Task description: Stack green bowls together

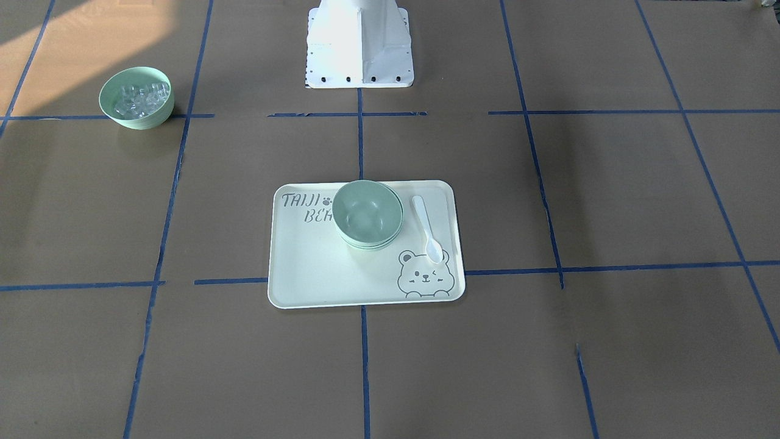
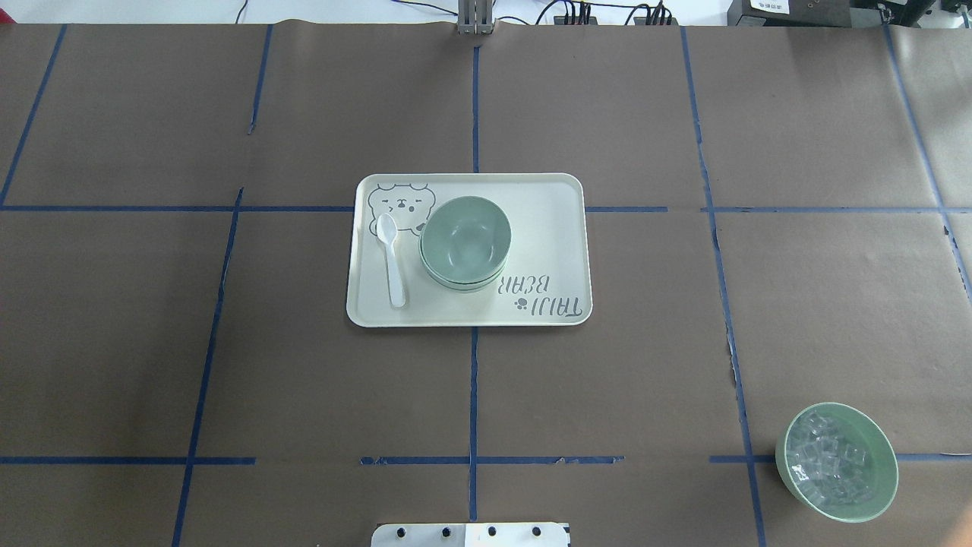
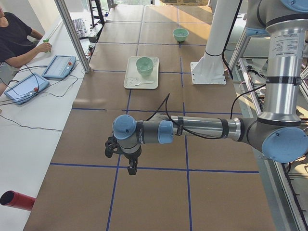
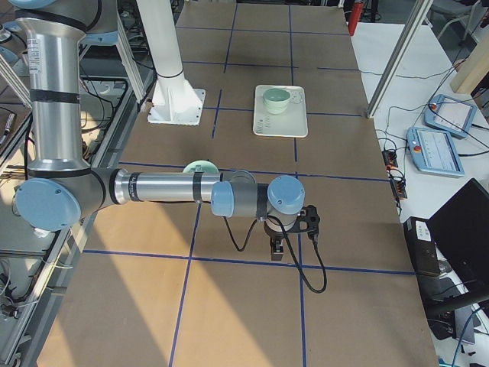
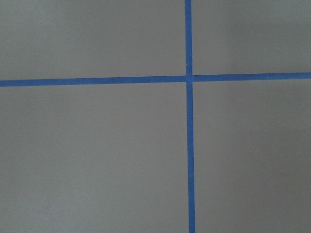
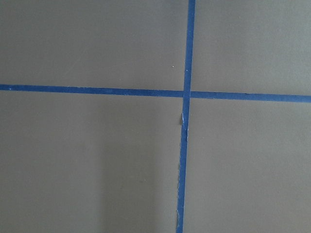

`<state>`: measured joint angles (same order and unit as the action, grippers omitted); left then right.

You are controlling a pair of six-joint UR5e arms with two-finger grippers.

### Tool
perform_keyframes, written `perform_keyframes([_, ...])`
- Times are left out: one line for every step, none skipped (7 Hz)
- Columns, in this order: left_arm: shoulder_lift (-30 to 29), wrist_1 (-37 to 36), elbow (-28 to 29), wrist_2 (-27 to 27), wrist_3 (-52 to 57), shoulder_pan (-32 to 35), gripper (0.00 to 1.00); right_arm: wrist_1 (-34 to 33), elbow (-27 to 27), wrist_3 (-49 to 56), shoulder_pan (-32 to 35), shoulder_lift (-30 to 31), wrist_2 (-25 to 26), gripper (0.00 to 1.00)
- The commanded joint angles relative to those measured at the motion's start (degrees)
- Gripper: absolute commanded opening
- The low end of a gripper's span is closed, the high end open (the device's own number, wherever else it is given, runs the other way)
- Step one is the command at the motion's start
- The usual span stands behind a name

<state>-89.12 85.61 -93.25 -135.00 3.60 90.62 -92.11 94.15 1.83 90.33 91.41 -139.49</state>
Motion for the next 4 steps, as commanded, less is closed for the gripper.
perform_keyframes([-0.01, 0.0, 0.0, 0.0, 0.0, 0.0, 1.0, 0.0, 0.06, 0.01, 0.02, 0.0, 0.01, 1.0])
perform_keyframes([-0.09, 0.0, 0.0, 0.0, 0.0, 0.0, 1.0, 0.0, 0.24, -0.07, 0.02, 0.0, 0.01, 1.0])
perform_keyframes([-0.09, 0.0, 0.0, 0.0, 0.0, 0.0, 1.0, 0.0, 0.24, -0.16, 0.02, -0.09, 0.01, 1.0])
perform_keyframes([-0.09, 0.0, 0.0, 0.0, 0.0, 0.0, 1.0, 0.0, 0.33, -0.34, 0.02, -0.09, 0.01, 1.0])
